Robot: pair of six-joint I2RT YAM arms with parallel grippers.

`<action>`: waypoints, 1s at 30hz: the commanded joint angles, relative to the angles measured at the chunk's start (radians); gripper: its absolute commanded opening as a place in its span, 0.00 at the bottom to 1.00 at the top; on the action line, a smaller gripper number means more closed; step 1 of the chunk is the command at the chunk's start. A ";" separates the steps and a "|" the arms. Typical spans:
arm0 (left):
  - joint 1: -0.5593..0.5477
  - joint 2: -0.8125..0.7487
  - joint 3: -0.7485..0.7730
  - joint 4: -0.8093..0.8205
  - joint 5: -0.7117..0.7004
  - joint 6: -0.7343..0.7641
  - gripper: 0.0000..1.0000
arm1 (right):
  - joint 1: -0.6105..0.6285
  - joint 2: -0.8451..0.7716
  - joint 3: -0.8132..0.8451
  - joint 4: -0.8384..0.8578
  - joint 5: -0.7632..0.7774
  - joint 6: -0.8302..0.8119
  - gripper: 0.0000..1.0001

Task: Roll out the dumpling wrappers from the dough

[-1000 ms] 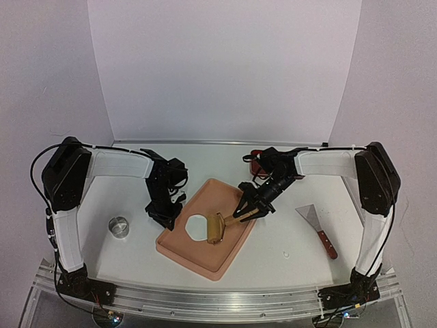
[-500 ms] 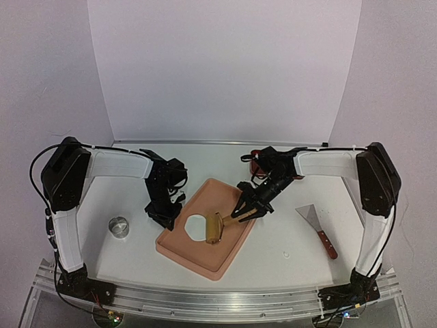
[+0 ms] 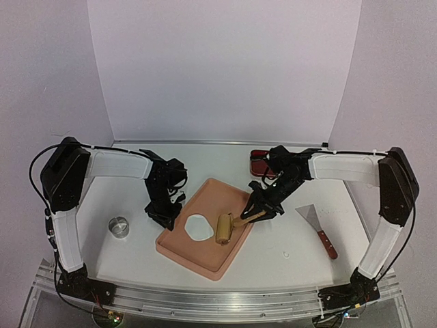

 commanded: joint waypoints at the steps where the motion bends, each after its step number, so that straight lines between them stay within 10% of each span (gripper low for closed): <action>1: 0.013 0.016 0.002 0.026 -0.021 -0.071 0.02 | -0.011 0.055 -0.065 -0.311 0.482 0.048 0.00; 30: 0.014 -0.011 0.061 -0.002 -0.019 -0.148 0.19 | 0.158 0.113 0.510 -0.236 0.238 0.204 0.00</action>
